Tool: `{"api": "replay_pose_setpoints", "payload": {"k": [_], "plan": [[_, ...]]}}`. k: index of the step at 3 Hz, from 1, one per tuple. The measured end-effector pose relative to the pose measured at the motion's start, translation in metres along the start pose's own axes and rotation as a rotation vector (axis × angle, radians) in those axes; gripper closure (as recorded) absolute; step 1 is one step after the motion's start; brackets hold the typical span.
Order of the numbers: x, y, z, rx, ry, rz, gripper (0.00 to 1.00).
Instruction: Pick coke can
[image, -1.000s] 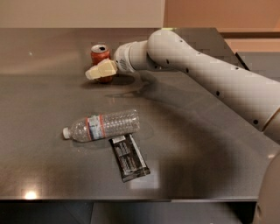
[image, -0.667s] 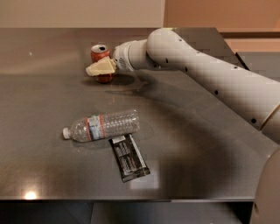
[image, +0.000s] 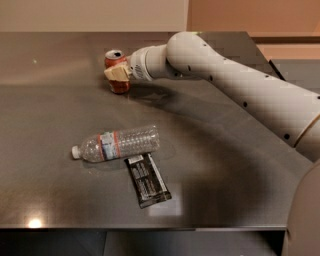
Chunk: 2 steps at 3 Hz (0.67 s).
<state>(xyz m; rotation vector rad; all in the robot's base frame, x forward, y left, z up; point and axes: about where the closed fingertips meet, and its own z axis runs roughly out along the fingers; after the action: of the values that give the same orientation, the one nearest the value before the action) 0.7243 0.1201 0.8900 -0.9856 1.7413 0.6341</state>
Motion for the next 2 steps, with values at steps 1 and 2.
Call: {"api": "replay_pose_setpoints", "payload": {"k": [1, 2], "plan": [[-0.009, -0.002, -0.012, -0.009, -0.019, -0.006, 0.86], [-0.026, -0.004, -0.039, -0.028, -0.067, -0.019, 1.0]]}}
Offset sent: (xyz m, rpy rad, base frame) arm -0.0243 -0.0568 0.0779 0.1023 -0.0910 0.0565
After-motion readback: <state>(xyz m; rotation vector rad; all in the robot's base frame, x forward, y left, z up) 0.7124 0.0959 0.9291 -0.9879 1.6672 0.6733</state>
